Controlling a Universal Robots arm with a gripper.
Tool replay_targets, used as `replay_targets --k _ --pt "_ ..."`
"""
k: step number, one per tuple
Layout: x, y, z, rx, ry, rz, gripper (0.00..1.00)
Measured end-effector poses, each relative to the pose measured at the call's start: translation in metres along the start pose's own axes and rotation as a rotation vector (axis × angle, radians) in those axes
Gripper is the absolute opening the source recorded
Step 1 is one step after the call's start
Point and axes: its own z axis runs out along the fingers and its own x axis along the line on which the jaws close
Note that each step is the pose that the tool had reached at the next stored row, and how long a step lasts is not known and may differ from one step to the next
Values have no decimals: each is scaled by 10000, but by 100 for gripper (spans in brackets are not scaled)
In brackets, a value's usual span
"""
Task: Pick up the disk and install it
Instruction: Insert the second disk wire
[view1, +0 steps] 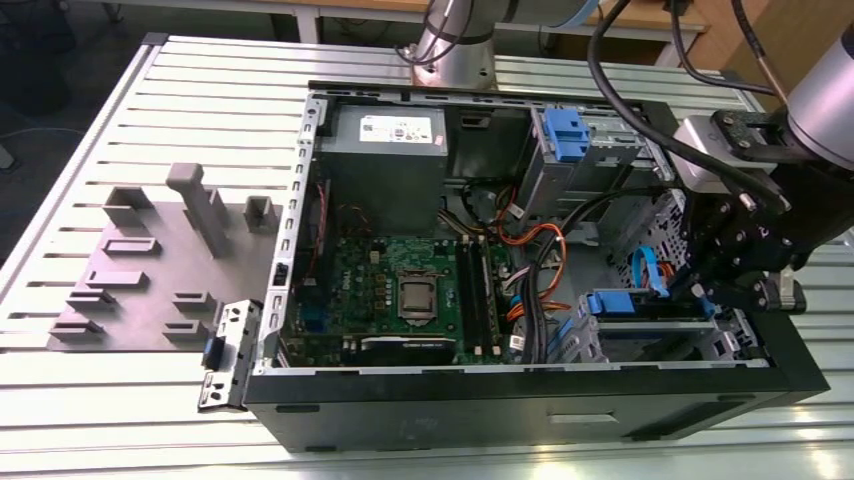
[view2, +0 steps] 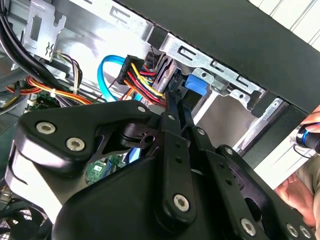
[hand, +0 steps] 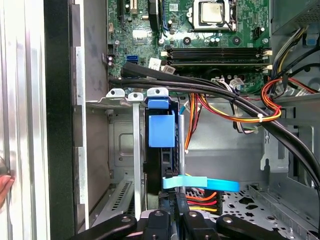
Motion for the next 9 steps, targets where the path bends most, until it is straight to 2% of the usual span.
replay_targets --k 9 --pt "0 0 17 0 0 0 16"
